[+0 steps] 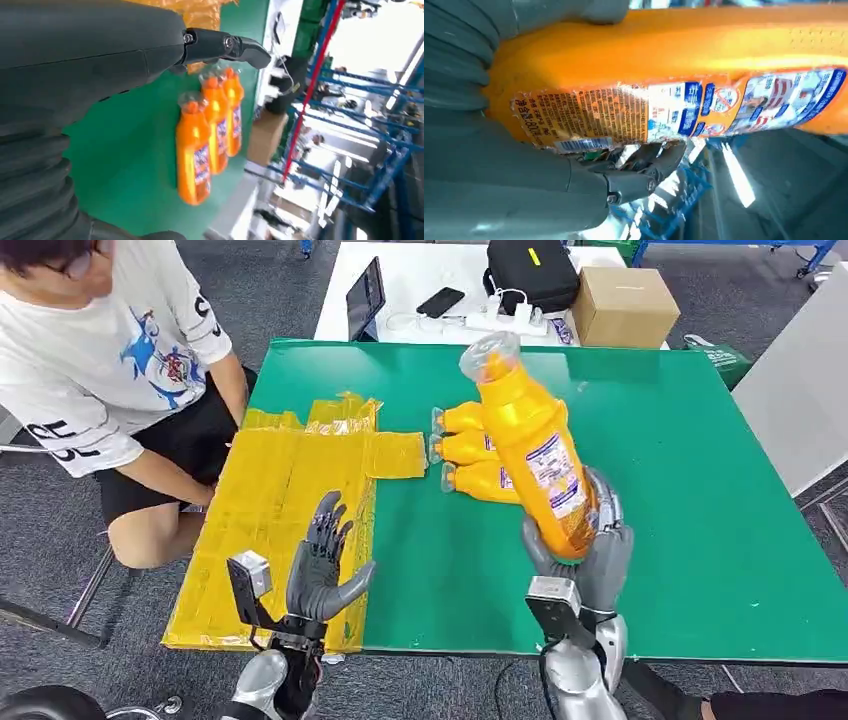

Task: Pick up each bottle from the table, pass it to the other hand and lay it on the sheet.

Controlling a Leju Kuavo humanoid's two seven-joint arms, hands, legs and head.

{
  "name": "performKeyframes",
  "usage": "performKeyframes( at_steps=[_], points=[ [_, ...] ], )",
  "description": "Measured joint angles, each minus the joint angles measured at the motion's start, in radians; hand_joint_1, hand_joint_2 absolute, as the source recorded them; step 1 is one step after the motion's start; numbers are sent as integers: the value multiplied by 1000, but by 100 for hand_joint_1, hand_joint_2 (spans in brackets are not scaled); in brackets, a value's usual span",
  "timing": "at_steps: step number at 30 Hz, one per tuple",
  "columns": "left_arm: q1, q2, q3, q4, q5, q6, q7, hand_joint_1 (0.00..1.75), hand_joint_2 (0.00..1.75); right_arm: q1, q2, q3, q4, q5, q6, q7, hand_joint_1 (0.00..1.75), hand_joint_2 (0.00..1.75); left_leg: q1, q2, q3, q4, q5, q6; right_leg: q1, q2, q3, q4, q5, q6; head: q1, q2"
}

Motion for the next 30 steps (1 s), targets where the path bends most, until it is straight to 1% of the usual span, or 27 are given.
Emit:
performKeyframes(
  at_steps=[3,5,8,14,21,26,30],
  points=[
    [7,6,-13,-26,49,-69,5,0,175,9,14,26,67,-39,79,-14,175,175,0,0,0,0,0,0,0,0,0,0,0,0,0,0],
    [10,11,-23,-44,63,-91,5,0,175,20,23,63,118,-73,100,-15,175,175,0,-1,-1,0,0,0,0,0,0,0,0,0,0,0],
    [12,17,-34,-61,75,-106,7,0,175,21,26,148,204,-109,82,-16,175,175,0,0,-1,0,0,0,0,0,0,0,0,0,0,0],
    [15,23,-48,-64,76,-109,10,0,175,13,37,298,334,-73,52,-17,175,175,0,-1,-1,0,0,0,0,0,0,0,0,0,0,0],
    [15,30,-47,-52,70,-103,19,0,175,-15,50,375,413,-37,32,-17,175,175,0,0,0,0,0,0,0,0,-1,0,0,0,0,0],
    [14,33,-49,-36,65,-95,27,0,175,-26,57,414,428,-17,32,-19,175,175,0,0,-1,0,0,0,0,0,-1,0,0,0,0,0],
    [13,35,-49,-28,65,-93,27,0,175,-31,60,420,436,1,36,-19,175,175,0,0,-1,0,0,0,0,0,-1,0,0,0,1,0]
  ],
)
